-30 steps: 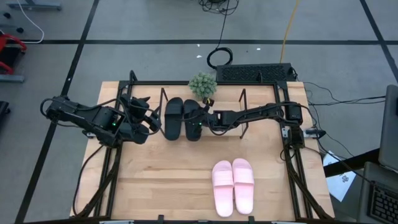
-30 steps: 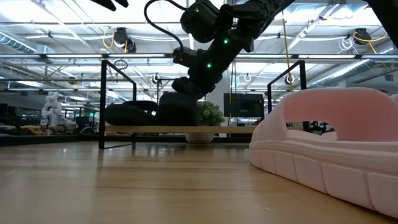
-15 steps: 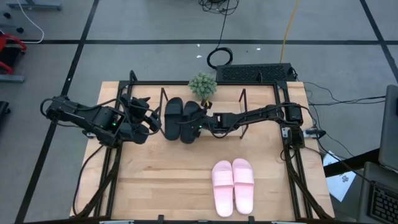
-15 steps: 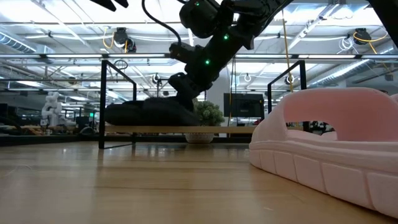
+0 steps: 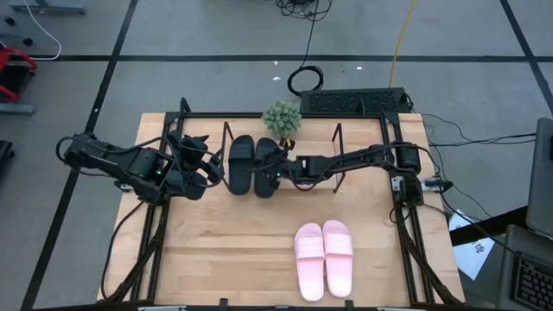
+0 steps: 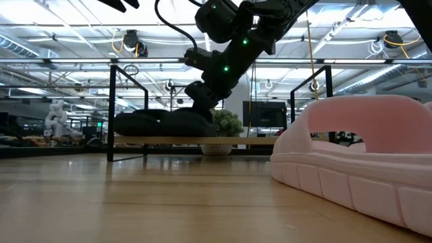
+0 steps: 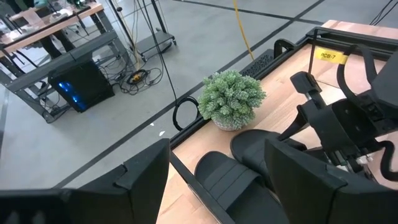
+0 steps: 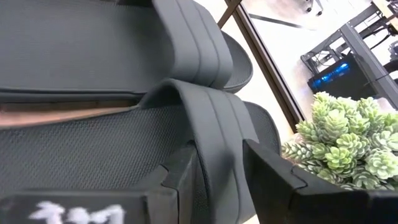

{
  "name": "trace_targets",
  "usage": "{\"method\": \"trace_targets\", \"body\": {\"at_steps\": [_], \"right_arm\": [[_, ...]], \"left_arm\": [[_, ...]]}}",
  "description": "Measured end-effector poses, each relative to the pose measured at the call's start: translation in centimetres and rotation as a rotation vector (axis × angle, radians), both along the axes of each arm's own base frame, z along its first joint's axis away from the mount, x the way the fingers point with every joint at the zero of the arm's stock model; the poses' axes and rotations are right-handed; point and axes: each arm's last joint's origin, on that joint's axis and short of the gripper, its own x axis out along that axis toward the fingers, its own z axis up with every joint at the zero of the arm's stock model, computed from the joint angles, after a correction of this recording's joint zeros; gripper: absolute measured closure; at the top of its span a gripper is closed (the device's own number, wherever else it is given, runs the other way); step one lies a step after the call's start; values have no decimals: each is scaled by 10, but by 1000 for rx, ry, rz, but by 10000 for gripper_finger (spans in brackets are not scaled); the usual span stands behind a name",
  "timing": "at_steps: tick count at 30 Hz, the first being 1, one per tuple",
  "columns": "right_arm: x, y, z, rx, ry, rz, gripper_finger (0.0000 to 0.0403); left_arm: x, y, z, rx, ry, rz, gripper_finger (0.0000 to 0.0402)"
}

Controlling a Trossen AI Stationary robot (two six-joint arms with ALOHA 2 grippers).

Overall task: Pick and place slides into the shelf
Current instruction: Put the black slides on the shelf

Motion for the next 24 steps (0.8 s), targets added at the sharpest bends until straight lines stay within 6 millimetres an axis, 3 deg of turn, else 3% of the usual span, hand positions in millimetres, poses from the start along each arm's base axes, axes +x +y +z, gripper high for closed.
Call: {"method": "trace_targets", "body": {"at_steps": [24], "right_arm": [[4,-4,3,54,-68,31,282]], "left_arm": [[0,0,0,-1,-1,0,137]]}}
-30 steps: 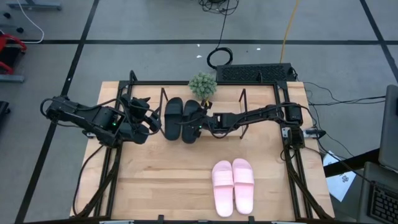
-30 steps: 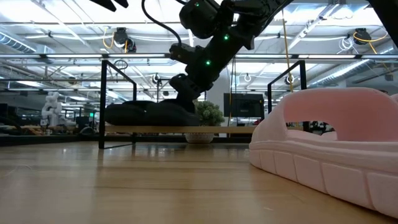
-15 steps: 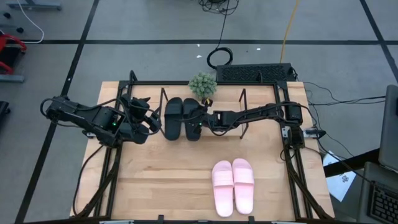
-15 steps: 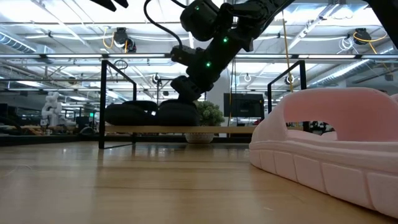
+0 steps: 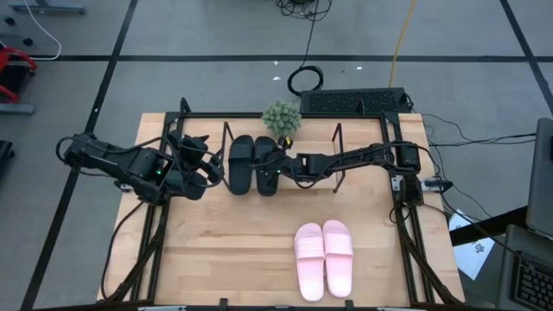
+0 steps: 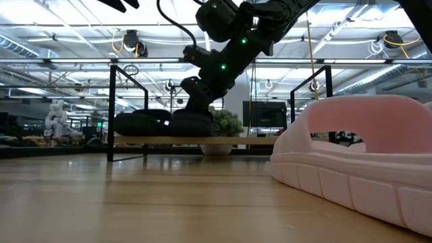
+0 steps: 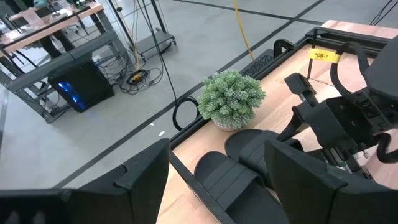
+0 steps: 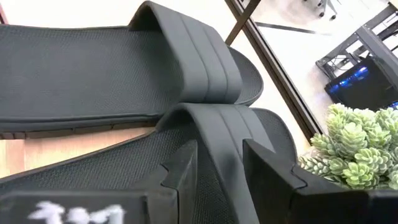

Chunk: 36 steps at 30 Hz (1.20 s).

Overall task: Pick and place slides into the shelf
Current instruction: Put the black slides on the shelf, then put the left pink slides on the shelf

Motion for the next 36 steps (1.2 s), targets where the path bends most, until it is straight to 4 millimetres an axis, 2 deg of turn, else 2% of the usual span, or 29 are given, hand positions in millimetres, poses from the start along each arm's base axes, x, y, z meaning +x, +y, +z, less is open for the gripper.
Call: {"method": "trace_targets", "body": {"at_steps": [18,30,33,36], "right_arm": [[0,-2,1,-4,-5,0,282],[3,15,3,-14,-23,52,281],[3,20,8,-23,-32,70,281],[-1,34,25,-51,-51,120,281]], "left_arm": [[0,0,0,-14,4,-7,137],[0,0,0,-23,-6,-3,137],[0,0,0,-23,-6,-3,137],[0,0,0,-23,-5,-3,137]]}}
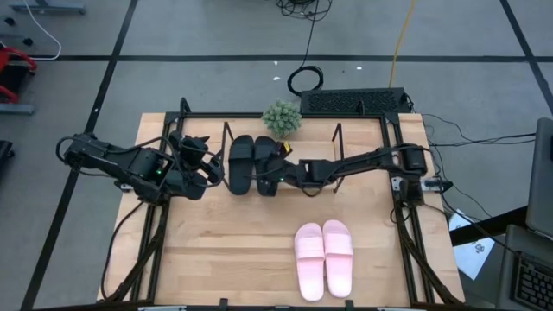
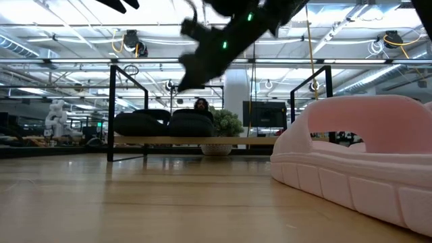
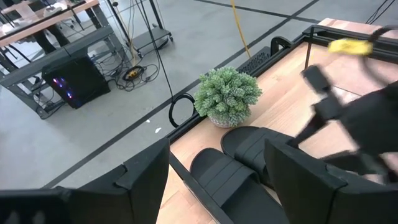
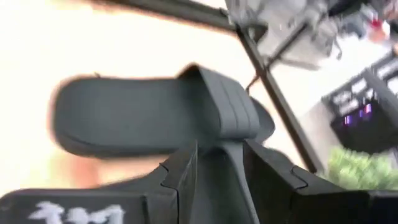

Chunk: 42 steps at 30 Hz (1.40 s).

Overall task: Pick and place slides into the shelf
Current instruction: Put the left pink slides on the shelf

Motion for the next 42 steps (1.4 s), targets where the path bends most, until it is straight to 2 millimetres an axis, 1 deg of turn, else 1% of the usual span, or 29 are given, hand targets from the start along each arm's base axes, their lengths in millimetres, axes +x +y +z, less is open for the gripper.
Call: {"method": "trace_targets", "body": {"at_steps": [2,4,7,10,12,15,18,21,25,29,33,36,38,42], "right_arm": [[-6,13,18,-30,-13,51,281],[-16,29,40,-74,-23,117,281],[-39,53,75,-142,-26,214,281],[-68,72,112,-181,-74,260,281],[-90,80,136,-199,-123,275,281],[-122,89,169,-195,-218,292,282],[-152,91,194,-181,-302,311,282],[-177,88,214,-167,-380,320,282],[-199,80,230,-195,-430,326,282],[-212,75,238,-189,-465,321,282],[-215,74,236,-185,-433,325,282],[-215,74,233,-174,-411,325,282],[-216,74,233,-175,-403,327,282],[-216,74,232,-158,-408,323,282]], "left_arm": [[0,0,0,-7,2,-5,137],[0,-1,-1,-32,11,-23,137],[4,-7,-5,-106,29,-72,137],[16,-22,-13,-173,46,-133,137],[27,-36,-21,-202,52,-183,137],[52,-63,-37,-231,46,-273,137],[79,-89,-54,-254,-13,-332,137],[102,-109,-69,-293,-107,-357,137],[129,-125,-83,-342,-246,-378,137],[149,-138,-97,-387,-338,-407,137],[158,-147,-108,-435,-370,-440,137],[166,-154,-115,-498,-424,-462,137],[171,-158,-119,-507,-461,-475,137],[178,-157,-113,-550,-579,-471,137]]}}
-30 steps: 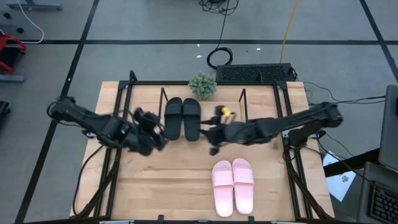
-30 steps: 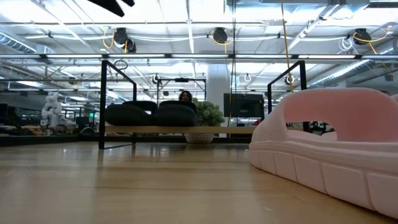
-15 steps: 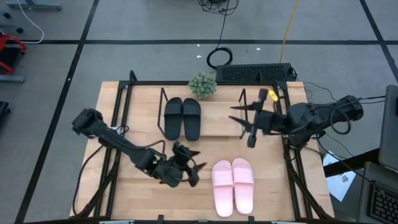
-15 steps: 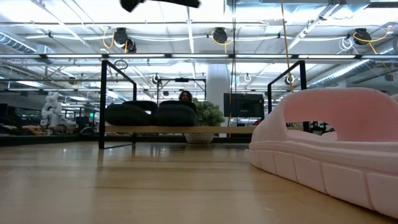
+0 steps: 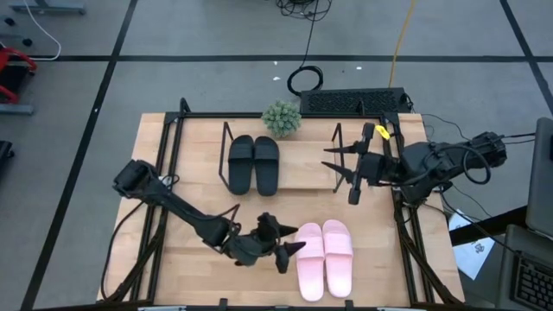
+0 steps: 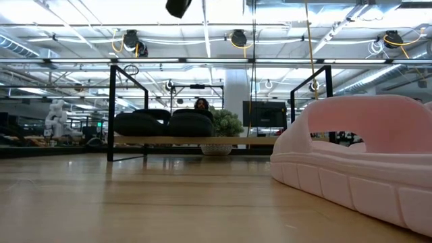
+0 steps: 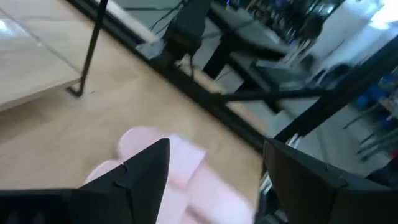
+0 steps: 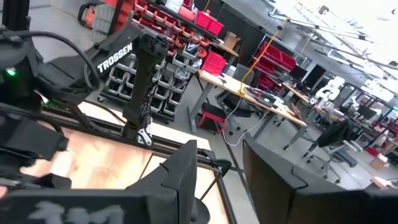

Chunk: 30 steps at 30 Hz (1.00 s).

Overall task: Pick and place slides into the shelf
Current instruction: Put the left pink slides on the shelf

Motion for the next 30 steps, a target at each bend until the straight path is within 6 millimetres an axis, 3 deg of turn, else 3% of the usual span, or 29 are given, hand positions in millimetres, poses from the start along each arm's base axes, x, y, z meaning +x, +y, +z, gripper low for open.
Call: {"method": "trace_targets", "body": {"at_steps": [6,10,16,20,25,30], "right_arm": [[0,0,0,33,-10,-2,282],[0,0,0,32,-9,-2,282],[-1,0,1,34,-17,-3,282],[-1,0,1,35,-19,-4,282],[-1,0,1,35,-19,-4,282],[-1,0,1,35,-19,-4,282]], "left_arm": [[-3,-8,6,-45,-73,45,137],[-5,-33,-3,-3,-139,104,137],[12,-78,-20,8,-174,115,137],[28,-99,-27,50,-137,128,137],[43,-111,-25,55,-68,183,137],[46,-122,-51,-10,45,228,137]]}}
